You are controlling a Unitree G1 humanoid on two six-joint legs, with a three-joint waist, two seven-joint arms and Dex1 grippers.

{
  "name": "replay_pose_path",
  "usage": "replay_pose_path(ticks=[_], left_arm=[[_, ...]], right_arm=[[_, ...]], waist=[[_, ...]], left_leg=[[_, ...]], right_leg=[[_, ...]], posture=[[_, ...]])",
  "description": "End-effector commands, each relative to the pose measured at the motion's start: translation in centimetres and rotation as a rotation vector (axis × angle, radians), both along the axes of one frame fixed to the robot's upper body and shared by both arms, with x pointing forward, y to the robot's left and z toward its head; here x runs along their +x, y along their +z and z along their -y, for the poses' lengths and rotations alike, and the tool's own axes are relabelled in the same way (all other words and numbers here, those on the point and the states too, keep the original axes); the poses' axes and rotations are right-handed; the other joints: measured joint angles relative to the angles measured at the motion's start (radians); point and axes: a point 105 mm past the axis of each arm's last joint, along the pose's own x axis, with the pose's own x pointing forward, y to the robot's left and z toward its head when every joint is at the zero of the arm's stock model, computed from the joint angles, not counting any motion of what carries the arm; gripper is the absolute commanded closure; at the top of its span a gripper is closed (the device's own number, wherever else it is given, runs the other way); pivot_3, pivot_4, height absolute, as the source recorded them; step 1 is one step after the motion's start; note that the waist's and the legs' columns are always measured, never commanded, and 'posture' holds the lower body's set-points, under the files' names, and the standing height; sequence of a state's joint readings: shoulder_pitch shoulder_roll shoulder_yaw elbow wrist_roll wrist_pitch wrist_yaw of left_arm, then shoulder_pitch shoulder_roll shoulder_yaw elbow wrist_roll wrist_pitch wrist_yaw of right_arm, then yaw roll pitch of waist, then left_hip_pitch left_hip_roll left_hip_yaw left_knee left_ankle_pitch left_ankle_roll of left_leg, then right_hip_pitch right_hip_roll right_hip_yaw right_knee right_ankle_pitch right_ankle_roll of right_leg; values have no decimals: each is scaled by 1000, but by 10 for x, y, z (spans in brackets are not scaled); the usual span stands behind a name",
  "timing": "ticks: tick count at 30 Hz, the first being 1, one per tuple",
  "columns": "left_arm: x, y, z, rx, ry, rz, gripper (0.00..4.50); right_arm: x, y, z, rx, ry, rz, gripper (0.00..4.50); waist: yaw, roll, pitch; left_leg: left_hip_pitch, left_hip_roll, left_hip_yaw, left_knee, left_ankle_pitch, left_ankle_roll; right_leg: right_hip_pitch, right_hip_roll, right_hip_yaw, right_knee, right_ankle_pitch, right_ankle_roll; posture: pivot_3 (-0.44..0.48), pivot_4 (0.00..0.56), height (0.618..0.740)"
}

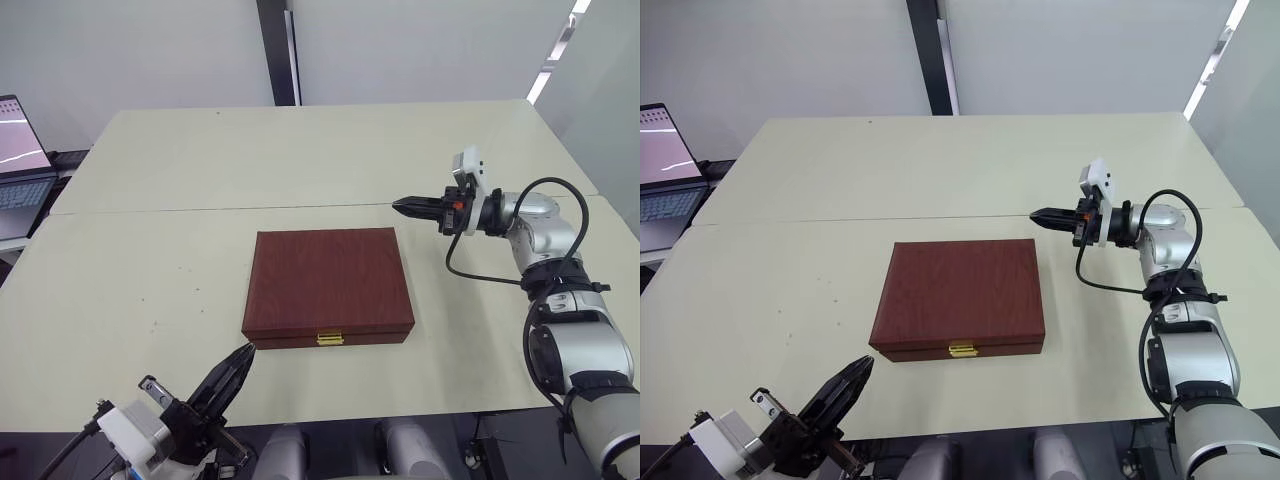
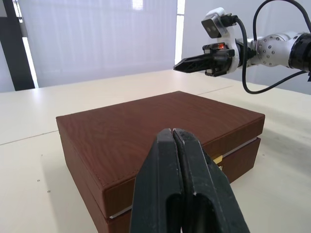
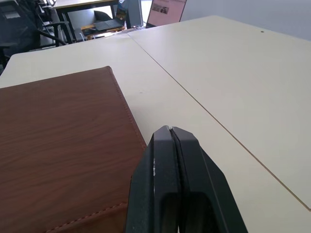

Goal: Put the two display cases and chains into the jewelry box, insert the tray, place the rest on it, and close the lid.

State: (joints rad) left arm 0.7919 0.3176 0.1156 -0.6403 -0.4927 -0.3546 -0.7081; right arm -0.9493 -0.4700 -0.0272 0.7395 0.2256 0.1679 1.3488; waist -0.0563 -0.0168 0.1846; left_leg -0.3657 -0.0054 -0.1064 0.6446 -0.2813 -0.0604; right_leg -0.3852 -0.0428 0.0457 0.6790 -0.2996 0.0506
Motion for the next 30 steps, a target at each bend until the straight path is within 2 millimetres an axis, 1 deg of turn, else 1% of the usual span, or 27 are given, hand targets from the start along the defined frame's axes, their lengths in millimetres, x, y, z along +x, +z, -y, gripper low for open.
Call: replay_pose_path(ticks=[1,2,3,5,7,12,16,17,18,19,20,23,26,30], left_arm=[[5,5,-5,-13,30,-60,4500],[6,4,-8,-11,44,-79,4500],[10,2,-13,0,65,-94,4322],[18,-1,-26,11,110,-128,3955],[24,-2,-34,16,133,-153,3391],[51,-4,-66,40,199,-195,1788],[71,-13,-95,54,206,-308,580],[81,-13,-104,69,212,-317,240],[89,-12,-111,79,211,-325,0],[95,-10,-116,84,210,-330,0],[105,-7,-120,95,209,-321,0],[125,1,-131,99,216,-291,0],[134,7,-141,71,191,-274,0],[139,-1,-153,134,198,-302,0]], right_arm=[[0,11,12,25,-41,58,4479],[0,10,13,23,-46,57,4479],[0,9,16,21,-54,54,4494],[-4,4,25,17,-74,44,4087],[-8,-2,33,5,-89,34,3693],[-25,-20,71,-36,-197,13,2290],[-42,-32,89,-51,-255,-3,1188],[-47,-36,94,-55,-273,-5,865],[-52,-40,98,-60,-288,-9,526],[-55,-43,100,-63,-298,-13,146],[-59,-46,104,-65,-314,-19,40],[-67,-52,116,-75,-356,-35,40],[-72,-56,130,-90,-395,-51,40],[-77,-57,145,-124,-421,-66,40]], waist=[[0,0,0],[0,0,0],[0,0,0],[1,0,0],[2,0,0],[17,0,0],[20,0,0],[20,0,0],[21,0,0],[23,0,0],[23,0,0],[21,0,0],[20,0,0],[12,0,0]], left_leg=[[0,0,0,0,0,0],[0,0,0,0,0,0],[0,0,0,0,0,0],[0,0,0,0,0,0],[0,0,-1,0,0,0],[0,0,-1,1,0,0],[0,0,-1,0,0,0],[0,0,-1,0,0,0],[1,0,-1,0,0,0],[1,0,-1,0,0,0],[1,0,-2,0,0,0],[0,0,-1,1,0,0],[1,0,-1,0,0,0],[1,0,-1,0,0,0]], right_leg=[[0,0,0,0,0,0],[0,0,0,0,0,0],[0,0,0,0,0,0],[0,0,0,0,0,0],[0,0,-1,0,0,0],[1,0,-1,0,0,0],[1,0,-1,1,0,0],[0,0,-1,1,0,0],[1,0,-1,1,0,0],[1,1,-2,1,0,0],[1,1,-2,1,0,0],[1,0,-1,1,0,0],[0,1,-2,1,0,0],[0,1,-1,1,0,0]], posture=[[0,150,740],[0,150,740],[0,150,740],[0,150,740],[0,150,740],[0,150,740],[0,150,740],[0,150,740],[0,150,740],[0,150,740],[0,150,740],[0,150,740],[0,150,740],[0,150,740]])
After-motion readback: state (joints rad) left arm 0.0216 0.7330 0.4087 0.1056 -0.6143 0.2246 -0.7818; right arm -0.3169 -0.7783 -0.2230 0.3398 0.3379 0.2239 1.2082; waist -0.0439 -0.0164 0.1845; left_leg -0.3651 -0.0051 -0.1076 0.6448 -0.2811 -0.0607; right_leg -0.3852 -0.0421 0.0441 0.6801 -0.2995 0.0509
